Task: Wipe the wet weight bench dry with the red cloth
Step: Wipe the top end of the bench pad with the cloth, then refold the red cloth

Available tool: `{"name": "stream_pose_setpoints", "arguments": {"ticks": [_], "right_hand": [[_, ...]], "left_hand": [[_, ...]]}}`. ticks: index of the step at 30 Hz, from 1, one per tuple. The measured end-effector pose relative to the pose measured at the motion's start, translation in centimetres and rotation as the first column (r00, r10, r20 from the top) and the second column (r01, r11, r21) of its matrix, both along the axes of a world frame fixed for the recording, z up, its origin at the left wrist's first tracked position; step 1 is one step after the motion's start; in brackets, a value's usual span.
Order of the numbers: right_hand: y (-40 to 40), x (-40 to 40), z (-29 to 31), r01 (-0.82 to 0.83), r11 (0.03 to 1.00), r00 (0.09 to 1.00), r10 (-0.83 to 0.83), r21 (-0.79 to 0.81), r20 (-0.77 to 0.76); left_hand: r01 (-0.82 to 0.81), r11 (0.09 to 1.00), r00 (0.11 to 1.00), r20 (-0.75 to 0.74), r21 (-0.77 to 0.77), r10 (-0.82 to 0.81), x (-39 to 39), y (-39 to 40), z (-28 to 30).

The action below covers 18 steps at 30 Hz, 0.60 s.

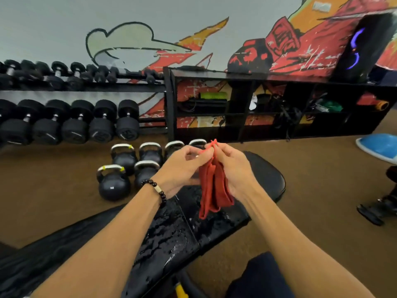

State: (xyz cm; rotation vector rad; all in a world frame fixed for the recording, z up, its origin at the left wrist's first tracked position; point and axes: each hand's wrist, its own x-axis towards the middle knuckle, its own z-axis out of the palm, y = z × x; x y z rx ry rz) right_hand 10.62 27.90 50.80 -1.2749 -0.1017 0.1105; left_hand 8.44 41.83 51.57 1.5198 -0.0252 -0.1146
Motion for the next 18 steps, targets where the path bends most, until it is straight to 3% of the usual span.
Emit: {"name": "stream_pose_setpoints", "arguments": {"ticks": [2,5,6,8,10,12,16,18], "right_hand": [[2.3,-1.5,-0.9,0.081,0.997,0.995,-0.081,0.001,-0.063],[3.7,-2.4,-1.1,0.134,0.982,0.984,-0.116,0.136,-0.132],[3.4,-2.6,-0.8,0.130,0.985,0.988,-0.119,0.110,-0.097],[2.7,-3.2,-0.1,0.053,0.994,0.998,-0.055,-0.093,-0.015],[2.2,-4.6,0.3,-0.136,0.928,0.990,0.137,-0.346,-0.023],[2.3,-5.4,0.4,-0.259,0.833,0.963,0.265,-0.489,-0.058],[2.9,-5.3,-0.3,-0.262,0.831,0.962,0.268,-0.490,-0.060],[2.8,-4.6,-1.0,-0.226,0.863,0.972,0.229,-0.451,-0.049]], "left_hand": [[-0.129,0.990,0.990,-0.059,-0.062,0.126,-0.8,-0.5,-1.3],[-0.268,0.954,0.963,-0.078,-0.137,0.259,-1.2,0.8,-2.6],[-0.273,0.952,0.962,-0.062,-0.135,0.267,-1.2,1.6,-2.6],[-0.282,0.951,0.959,-0.021,-0.130,0.281,-1.1,3.1,-2.0],[-0.321,0.946,0.943,0.081,-0.033,0.323,-1.0,3.8,-1.4],[-0.374,0.914,0.917,0.210,0.157,0.339,-0.8,3.9,-1.0],[-0.290,0.915,0.941,0.256,0.281,0.220,-0.7,3.9,-0.6],[-0.339,0.811,0.920,0.350,0.477,0.179,-0.6,4.3,-0.2]]}}
